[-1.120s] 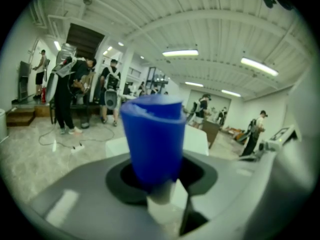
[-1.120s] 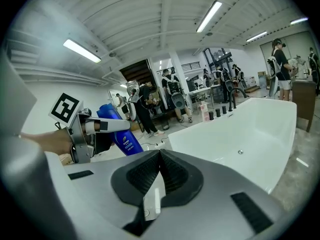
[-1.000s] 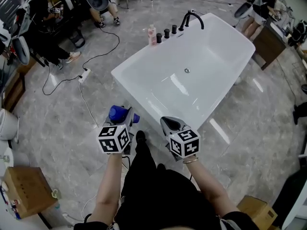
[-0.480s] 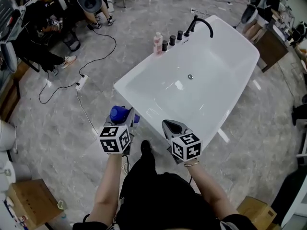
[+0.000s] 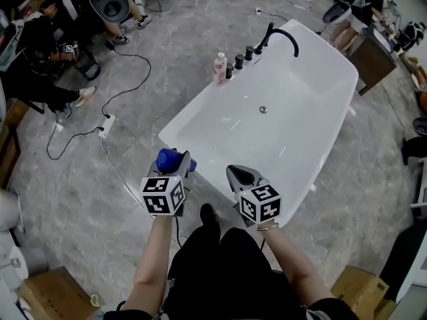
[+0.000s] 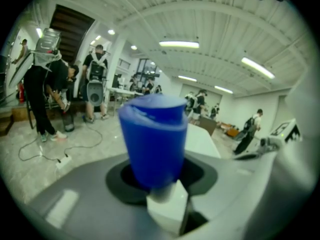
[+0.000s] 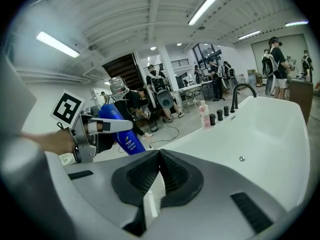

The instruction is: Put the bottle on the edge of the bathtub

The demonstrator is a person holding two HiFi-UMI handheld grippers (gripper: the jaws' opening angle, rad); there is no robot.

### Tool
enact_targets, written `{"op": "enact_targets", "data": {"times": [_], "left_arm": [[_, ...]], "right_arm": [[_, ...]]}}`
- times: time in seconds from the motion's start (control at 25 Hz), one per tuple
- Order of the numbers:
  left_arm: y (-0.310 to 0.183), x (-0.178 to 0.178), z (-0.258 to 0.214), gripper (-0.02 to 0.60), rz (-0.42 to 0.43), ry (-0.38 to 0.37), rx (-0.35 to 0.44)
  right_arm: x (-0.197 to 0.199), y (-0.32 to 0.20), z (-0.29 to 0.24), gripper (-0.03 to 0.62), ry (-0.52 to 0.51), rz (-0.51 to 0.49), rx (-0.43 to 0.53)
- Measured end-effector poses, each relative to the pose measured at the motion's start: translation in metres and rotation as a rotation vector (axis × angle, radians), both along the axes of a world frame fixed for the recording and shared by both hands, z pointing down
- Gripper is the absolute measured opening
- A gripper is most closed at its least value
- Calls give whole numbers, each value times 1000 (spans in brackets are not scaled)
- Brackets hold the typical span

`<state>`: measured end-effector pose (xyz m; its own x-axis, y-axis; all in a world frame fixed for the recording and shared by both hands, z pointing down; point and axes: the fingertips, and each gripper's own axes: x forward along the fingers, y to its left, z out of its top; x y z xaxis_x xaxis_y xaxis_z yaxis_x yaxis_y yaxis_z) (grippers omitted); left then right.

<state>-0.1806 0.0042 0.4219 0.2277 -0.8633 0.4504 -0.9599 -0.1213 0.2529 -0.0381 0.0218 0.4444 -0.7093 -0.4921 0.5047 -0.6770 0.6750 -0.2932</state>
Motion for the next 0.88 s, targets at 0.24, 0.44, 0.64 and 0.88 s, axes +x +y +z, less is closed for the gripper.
{"op": "enact_targets", "data": {"times": [0.24, 0.44, 0.64, 0.88], "left_arm": [[-20, -8, 5, 150, 2, 24, -11], [-32, -12, 15, 150, 11, 12, -24], [-52, -14, 25, 150, 20, -2, -46], [-95, -14, 37, 150, 29, -26, -60]], "right_arm": [[-9, -24, 0, 3, 11, 22, 9], [-15, -44, 4, 3, 33, 16, 32], [-14, -73, 9, 5, 38, 28, 41], [-17, -109, 25, 3, 27, 44, 11]]}}
